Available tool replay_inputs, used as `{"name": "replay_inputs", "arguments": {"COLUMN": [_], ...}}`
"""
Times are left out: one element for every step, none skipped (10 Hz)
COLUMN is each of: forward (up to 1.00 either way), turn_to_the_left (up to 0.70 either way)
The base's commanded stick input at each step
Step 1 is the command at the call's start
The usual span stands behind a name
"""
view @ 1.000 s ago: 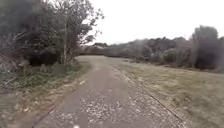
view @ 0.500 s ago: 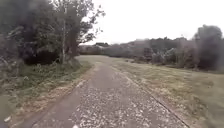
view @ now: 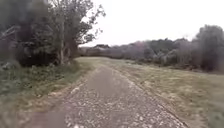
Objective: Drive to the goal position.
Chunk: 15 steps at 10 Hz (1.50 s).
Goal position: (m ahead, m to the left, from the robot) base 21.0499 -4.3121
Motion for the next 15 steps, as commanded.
{"name": "replay_inputs", "arguments": {"forward": [0.6,0.6,0.6,0.6,0.6,0.6,0.6,0.6,0.6,0.6,0.6,0.6,0.6,0.6,0.6], "turn_to_the_left": [0.0,0.0,0.0,0.0,0.0,0.0,0.0,0.0,0.0,0.0,0.0,0.0,0.0,0.0,0.0]}}
